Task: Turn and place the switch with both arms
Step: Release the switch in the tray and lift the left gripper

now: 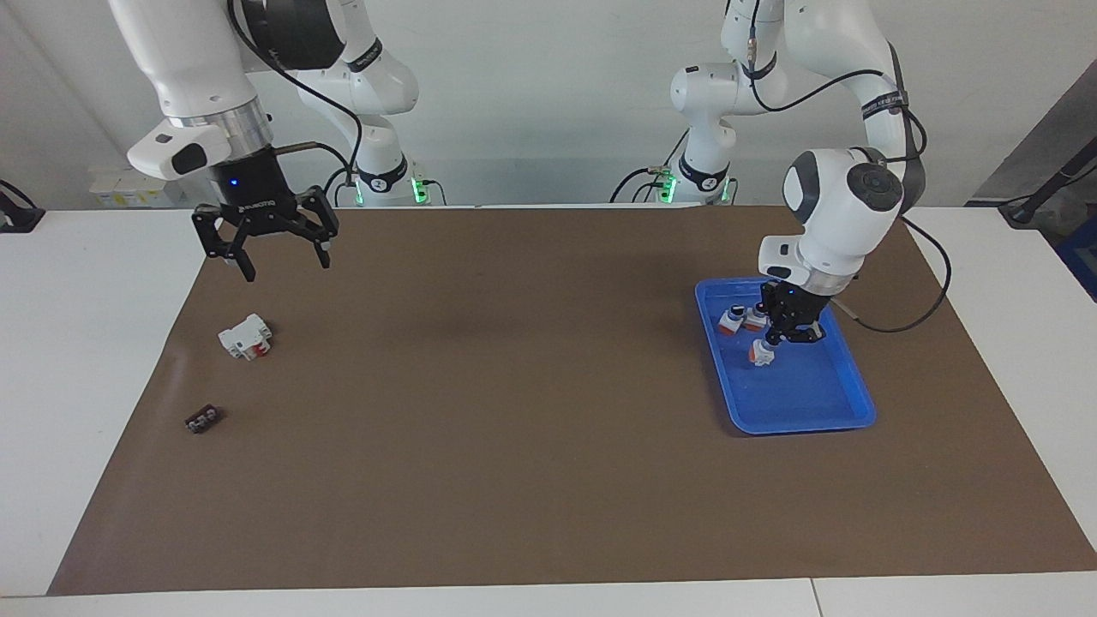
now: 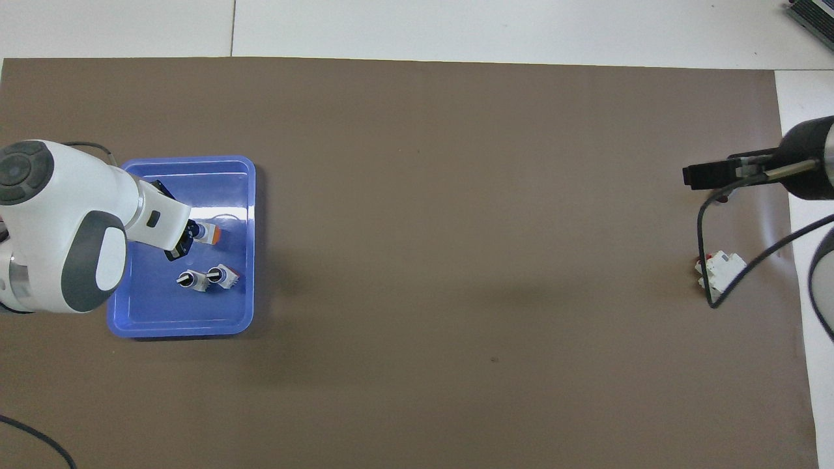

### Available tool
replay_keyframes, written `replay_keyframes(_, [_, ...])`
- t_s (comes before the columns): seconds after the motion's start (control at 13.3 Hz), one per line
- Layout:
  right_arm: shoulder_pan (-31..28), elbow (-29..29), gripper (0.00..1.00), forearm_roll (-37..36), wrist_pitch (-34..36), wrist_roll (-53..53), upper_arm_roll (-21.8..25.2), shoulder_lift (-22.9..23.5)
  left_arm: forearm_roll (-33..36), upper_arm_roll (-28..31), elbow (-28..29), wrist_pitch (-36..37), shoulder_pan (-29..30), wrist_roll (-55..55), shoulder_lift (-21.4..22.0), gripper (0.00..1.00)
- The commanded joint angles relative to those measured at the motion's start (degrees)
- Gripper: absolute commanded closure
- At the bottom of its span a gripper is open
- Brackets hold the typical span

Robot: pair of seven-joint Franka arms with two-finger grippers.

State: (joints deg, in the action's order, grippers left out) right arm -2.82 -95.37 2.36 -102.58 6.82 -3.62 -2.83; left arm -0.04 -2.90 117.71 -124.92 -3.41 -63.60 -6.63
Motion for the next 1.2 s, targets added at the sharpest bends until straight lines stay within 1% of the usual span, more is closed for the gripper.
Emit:
replay_keyframes(0.0, [0.53, 3.93, 0.00, -1.74, 10.77, -2.34, 4.22, -0.60, 1.09, 0.09, -0.38, 2.31, -0.36, 0.23, 0.39, 0.44])
replay_keyframes(0.08, [1.23, 5.88, 0.00, -2.09, 15.35, -3.73, 4.93, -0.25, 1.00, 0.09, -0.64, 2.31, -0.28, 0.23, 0.57, 0.25])
replay_keyframes(0.15, [1.06, 5.98, 0.00, -2.10, 17.22, -7.14, 4.94, 0.01, 1.00, 0.09, -1.08, 2.23, -0.36, 0.32, 1.26, 0.01])
replay_keyframes(0.3, [0.97, 7.20, 0.00, -3.23, 18.73, -9.28, 4.76, 0.01, 0.74, 0.09, -1.70, 2.84, -0.28, 0.93, 3.80, 0.00])
replay_keyframes(0.38, [0.80, 6.95, 0.00, -3.41, 18.30, -9.28, 4.59, -0.07, 0.74, 0.09, -1.52, 3.01, -0.36, 3.54, 5.12, 0.00])
replay_keyframes(0.45, [0.71, 5.47, 0.00, -3.24, 18.21, -9.20, 4.67, -0.77, 0.74, 0.09, -1.35, 3.63, -0.45, 8.09, 6.44, 0.00])
replay_keyframes(0.53, [0.97, 5.28, 0.00, -3.24, 18.29, -9.28, 4.76, -0.86, 0.74, 0.09, -1.35, 5.29, -0.45, 12.05, 7.67, 0.00])
replay_keyframes(0.6, [1.32, 5.19, 0.00, -3.24, 18.29, -9.28, 4.68, -0.95, 0.74, 0.09, -1.35, 6.78, -0.45, 15.49, 8.47, 0.00])
replay_keyframes(0.68, [1.41, 3.89, 0.00, -3.33, 17.77, -9.20, 4.59, -1.74, 0.74, 0.17, -1.35, 8.54, -0.37, 19.87, 9.09, 0.00])
replay_keyframes(0.75, [1.50, 3.09, 0.00, -4.02, 15.42, -8.76, 4.24, -1.92, 0.74, 0.17, -1.61, 9.51, -0.36, 26.53, 9.44, 0.00])
replay_keyframes(0.83, [1.42, 3.17, 0.00, -4.38, 15.22, -8.23, 4.24, -1.92, 0.74, 0.17, -1.44, 11.17, -0.28, 33.56, 10.58, 0.00])
replay_keyframes(0.9, [1.41, 3.61, 0.00, -4.55, 16.18, -8.05, 4.24, -1.66, 0.74, 0.26, -2.04, 14.67, -0.28, 39.63, 11.54, 0.00])
replay_keyframes(0.98, [1.33, 5.26, 0.00, -3.95, 17.66, -8.05, 4.24, -1.13, 0.74, 0.18, -3.01, 15.92, -0.10, 44.30, 12.60, 0.00])
replay_keyframes(1.05, [1.07, 7.72, 0.00, -3.94, 19.77, -7.97, 4.15, -0.17, 0.65, 0.17, -4.67, 17.07, -0.19, 48.18, 13.22, 0.00])
replay_keyframes(1.13, [1.32, 9.31, 0.00, -4.46, 20.22, -7.88, 3.97, 0.45, 0.57, 0.17, -7.30, 19.08, -0.28, 51.61, 13.05, 0.00])
